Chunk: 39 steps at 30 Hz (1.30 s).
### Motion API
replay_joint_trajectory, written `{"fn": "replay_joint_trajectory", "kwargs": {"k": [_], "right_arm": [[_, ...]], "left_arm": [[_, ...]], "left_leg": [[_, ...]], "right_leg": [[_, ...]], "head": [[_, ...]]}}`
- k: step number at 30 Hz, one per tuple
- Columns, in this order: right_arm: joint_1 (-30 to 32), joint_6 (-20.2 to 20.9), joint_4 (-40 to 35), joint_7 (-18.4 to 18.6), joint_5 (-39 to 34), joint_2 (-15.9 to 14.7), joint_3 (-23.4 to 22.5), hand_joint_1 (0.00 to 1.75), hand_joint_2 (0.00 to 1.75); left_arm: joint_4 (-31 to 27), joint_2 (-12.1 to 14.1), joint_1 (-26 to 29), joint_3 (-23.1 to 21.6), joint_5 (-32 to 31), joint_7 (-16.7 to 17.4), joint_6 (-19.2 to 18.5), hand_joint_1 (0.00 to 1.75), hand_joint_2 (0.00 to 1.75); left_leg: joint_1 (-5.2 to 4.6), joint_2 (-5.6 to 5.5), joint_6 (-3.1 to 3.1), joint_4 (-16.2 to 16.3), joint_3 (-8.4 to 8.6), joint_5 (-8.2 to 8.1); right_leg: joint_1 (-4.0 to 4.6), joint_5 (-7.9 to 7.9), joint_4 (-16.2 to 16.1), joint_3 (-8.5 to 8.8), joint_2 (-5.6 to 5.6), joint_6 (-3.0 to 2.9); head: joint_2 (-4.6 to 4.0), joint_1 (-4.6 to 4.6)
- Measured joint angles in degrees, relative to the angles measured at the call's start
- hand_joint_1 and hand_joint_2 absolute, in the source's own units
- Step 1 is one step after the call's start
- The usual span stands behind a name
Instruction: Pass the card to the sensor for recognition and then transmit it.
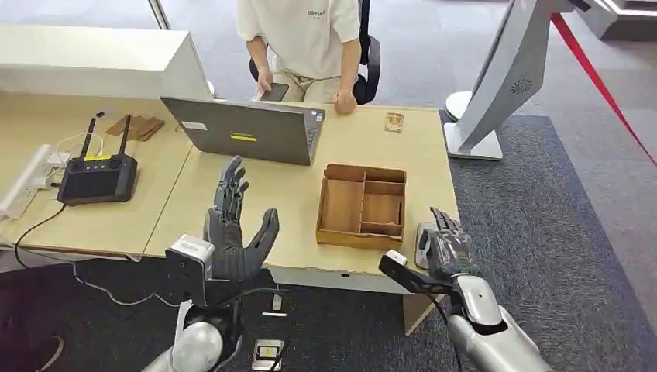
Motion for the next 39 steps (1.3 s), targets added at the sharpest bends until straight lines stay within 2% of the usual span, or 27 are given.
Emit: {"fn": "replay_joint_trajectory", "kwargs": {"k": [13,16,18,21,24,31,39], "right_arm": [[-0.4,-1.2,1.4,-0.4,-1.1,0.5,0.0,1.75,1.75],[-0.4,-3.9,1.4,-0.4,-2.5,0.5,-0.2,1.75,1.75],[-0.4,-7.4,0.9,0.1,-4.0,0.4,-0.6,1.75,1.75],[-1.0,-12.4,-2.1,1.8,-5.6,0.1,-2.0,1.75,1.75],[-2.1,-14.8,-6.7,3.8,-6.1,-0.4,-3.6,1.75,1.75],[-4.1,-15.0,-18.4,5.7,-3.8,-0.8,-6.1,1.75,1.75],[-4.4,-15.1,-25.5,5.8,-3.3,-0.5,-7.2,1.75,1.75]], "left_arm": [[0.1,0.0,0.0,-0.6,0.0,0.0,0.0,0.00,1.75],[0.2,0.0,0.0,-0.6,-0.5,0.0,0.0,0.00,1.75],[0.2,0.0,0.3,-0.6,-1.3,0.3,0.0,0.00,1.75],[0.2,0.0,0.9,-0.6,-2.4,1.2,0.0,0.00,1.75],[0.2,0.0,1.3,-0.6,-3.6,2.2,0.0,0.00,1.75],[1.4,0.0,2.3,-0.5,-3.5,3.3,0.0,0.00,1.75],[3.1,-0.5,2.6,-0.5,-3.1,2.6,0.0,0.00,1.75]], "left_leg": [[0.00,0.01,0.00,0.0,0.05,0.00],[0.00,0.01,0.00,0.0,0.04,0.00],[-0.01,0.00,0.00,0.0,0.00,0.01],[-0.01,0.01,0.01,0.0,0.01,0.01],[-0.01,0.02,0.01,0.0,0.00,0.01],[0.00,0.02,0.00,0.0,0.00,0.01],[0.00,0.01,0.00,0.0,-0.01,0.01]], "right_leg": [[0.00,0.00,0.0,0.05,0.00,0.00],[0.00,0.00,0.0,0.05,0.00,0.00],[-0.01,0.02,0.0,0.03,0.00,0.01],[-0.01,0.03,0.0,0.02,0.01,0.03],[-0.01,0.02,0.0,0.01,0.01,0.02],[-0.01,0.02,0.0,-0.01,0.01,0.01],[0.00,0.01,0.0,0.00,0.01,0.01]], "head": [[0.00,0.02],[0.00,0.02],[0.00,0.00],[0.00,0.02],[0.00,0.02],[0.00,0.02],[0.00,0.02]]}}
